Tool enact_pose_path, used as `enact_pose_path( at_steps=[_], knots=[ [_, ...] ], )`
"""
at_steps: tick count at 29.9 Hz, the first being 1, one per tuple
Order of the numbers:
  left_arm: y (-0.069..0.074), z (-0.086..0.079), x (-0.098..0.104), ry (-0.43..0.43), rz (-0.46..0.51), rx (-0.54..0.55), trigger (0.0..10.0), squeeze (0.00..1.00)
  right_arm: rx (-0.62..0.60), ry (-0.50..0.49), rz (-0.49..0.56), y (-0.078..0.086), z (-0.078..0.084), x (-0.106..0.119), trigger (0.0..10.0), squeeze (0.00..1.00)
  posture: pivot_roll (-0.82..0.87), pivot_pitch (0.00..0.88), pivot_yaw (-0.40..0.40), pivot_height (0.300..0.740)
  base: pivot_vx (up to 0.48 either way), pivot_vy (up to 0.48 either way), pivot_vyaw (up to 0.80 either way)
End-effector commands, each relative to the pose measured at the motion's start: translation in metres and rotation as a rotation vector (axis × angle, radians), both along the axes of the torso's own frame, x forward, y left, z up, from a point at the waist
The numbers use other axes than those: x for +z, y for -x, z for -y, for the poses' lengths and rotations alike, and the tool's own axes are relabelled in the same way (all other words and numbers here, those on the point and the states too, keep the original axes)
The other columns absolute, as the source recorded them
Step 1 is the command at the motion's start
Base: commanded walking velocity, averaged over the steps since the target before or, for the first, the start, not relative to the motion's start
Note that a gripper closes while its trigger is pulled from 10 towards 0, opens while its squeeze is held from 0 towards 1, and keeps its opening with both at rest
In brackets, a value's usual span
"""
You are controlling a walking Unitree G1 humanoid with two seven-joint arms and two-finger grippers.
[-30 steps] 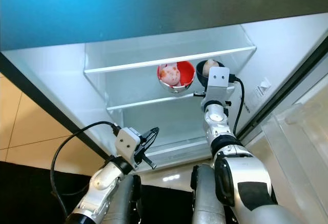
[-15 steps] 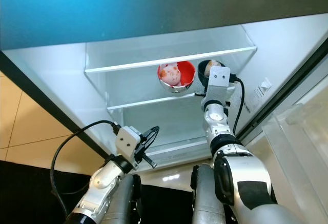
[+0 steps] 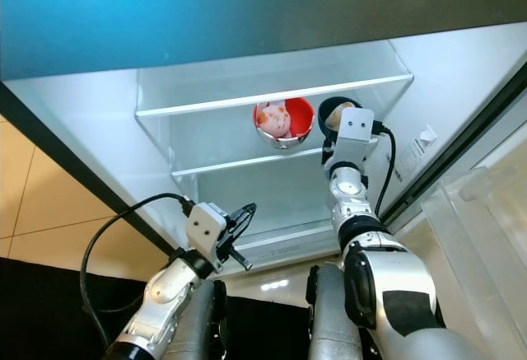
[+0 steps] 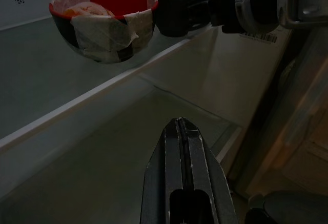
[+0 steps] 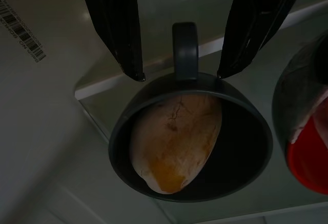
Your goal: Restocking fridge
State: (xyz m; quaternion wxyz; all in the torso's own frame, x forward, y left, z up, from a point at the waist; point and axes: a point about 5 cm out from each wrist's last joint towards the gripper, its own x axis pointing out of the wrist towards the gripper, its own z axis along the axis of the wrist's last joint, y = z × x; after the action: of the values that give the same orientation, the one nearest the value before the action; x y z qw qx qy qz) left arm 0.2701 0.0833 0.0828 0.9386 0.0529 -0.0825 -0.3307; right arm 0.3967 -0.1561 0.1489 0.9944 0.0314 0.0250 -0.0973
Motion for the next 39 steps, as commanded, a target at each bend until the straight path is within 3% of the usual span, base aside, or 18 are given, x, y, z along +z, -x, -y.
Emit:
enact_pose_path(
  at_steps=[1,6,15,18,23,25,31,32,39],
  knots=[
    [0.002,0.0,-0.003,-0.001,-0.015,0.0,10.0,0.0,-0.02,-0.017,-0.013,0.003,0.005,-0.008,10.0,0.0,-0.02,0.313,-0.028,0.602,0.0,0.0,0.0],
    [0.004,-0.004,-0.006,-0.006,-0.02,0.009,10.0,0.0,-0.036,-0.02,0.031,0.007,0.014,-0.009,10.0,0.0,-0.03,0.305,-0.027,0.602,0.0,0.0,0.0],
    [0.012,-0.016,-0.015,-0.007,-0.047,0.059,10.0,0.0,-0.081,-0.059,0.064,0.028,0.034,-0.036,10.0,0.0,-0.06,0.273,-0.026,0.602,0.0,0.0,0.0],
    [0.016,-0.027,-0.026,-0.003,-0.09,0.121,10.0,0.0,-0.095,-0.02,0.062,0.048,0.045,-0.058,10.0,0.0,-0.09,0.248,-0.028,0.602,0.0,0.0,0.0],
    [0.022,-0.033,-0.041,-0.023,-0.147,0.164,10.0,0.0,-0.018,0.069,-0.023,0.063,0.045,-0.082,10.0,0.0,-0.11,0.22,-0.027,0.602,0.0,0.0,0.0],
    [0.029,-0.043,-0.064,-0.06,-0.246,0.228,10.0,0.0,0.026,0.136,-0.14,0.085,0.042,-0.113,10.0,0.0,-0.12,0.19,-0.029,0.602,0.0,0.0,0.0],
    [0.035,-0.051,-0.078,-0.081,-0.31,0.279,10.0,0.0,0.079,0.178,-0.25,0.101,0.037,-0.135,10.0,0.0,-0.11,0.169,-0.038,0.602,0.0,0.0,0.0],
    [0.039,-0.058,-0.089,-0.083,-0.374,0.336,10.0,0.0,0.121,0.176,-0.32,0.109,0.033,-0.147,10.0,0.0,-0.11,0.158,-0.04,0.602,0.0,0.0,0.0],
    [0.051,-0.07,-0.111,-0.11,-0.497,0.441,10.0,0.0,0.243,0.187,-0.407,0.127,0.022,-0.166,10.0,0.0,-0.11,0.135,-0.042,0.602,0.0,0.0,0.0]
  ],
)
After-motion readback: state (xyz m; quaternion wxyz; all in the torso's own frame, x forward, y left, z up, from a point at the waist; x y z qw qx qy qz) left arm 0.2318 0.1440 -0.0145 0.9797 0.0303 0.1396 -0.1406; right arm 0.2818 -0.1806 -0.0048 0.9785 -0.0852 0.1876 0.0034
